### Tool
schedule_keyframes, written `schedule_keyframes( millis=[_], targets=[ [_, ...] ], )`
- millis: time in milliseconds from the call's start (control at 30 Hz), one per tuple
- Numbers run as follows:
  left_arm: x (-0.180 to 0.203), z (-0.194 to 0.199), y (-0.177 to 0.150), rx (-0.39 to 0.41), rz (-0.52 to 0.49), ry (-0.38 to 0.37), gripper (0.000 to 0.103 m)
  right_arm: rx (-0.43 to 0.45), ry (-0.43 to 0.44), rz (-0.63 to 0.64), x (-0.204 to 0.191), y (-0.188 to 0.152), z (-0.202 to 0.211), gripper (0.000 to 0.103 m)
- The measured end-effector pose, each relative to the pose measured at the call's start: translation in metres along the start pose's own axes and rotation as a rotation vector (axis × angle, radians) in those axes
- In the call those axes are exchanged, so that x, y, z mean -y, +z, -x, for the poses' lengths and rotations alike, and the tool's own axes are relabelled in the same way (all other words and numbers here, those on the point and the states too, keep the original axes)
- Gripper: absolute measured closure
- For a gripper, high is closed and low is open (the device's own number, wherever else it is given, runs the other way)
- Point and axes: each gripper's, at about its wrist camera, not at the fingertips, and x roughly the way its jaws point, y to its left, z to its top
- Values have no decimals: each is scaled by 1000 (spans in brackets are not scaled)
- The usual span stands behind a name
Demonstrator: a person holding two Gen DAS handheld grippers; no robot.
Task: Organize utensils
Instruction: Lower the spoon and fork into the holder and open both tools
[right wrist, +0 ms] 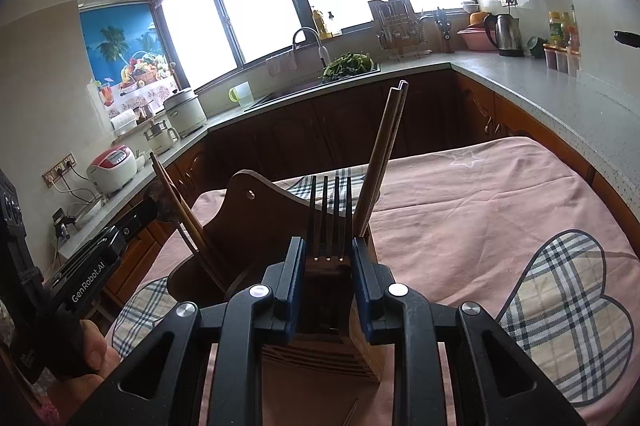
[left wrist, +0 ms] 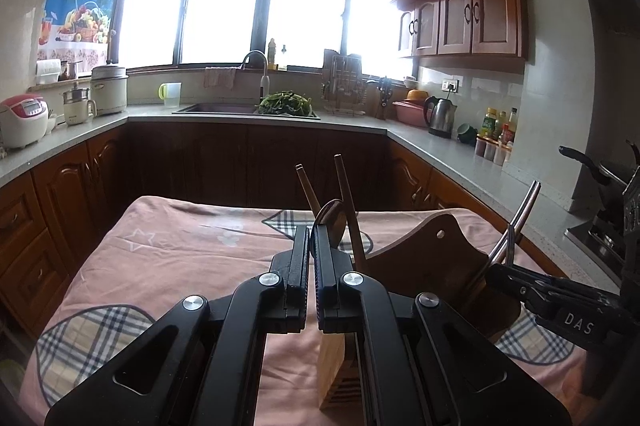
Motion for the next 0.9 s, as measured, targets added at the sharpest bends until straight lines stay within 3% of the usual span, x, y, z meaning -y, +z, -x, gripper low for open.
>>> schedule_keyframes(
  millis=[567, 900],
  targets=[
    [-6, -3, 5, -66, 18, 6, 101, -10, 4, -9, -1, 0, -3, 75],
    [-8, 0, 2, -91, 37, -9, 99, 2, -4, -16, 0, 0, 5, 61]
  ],
)
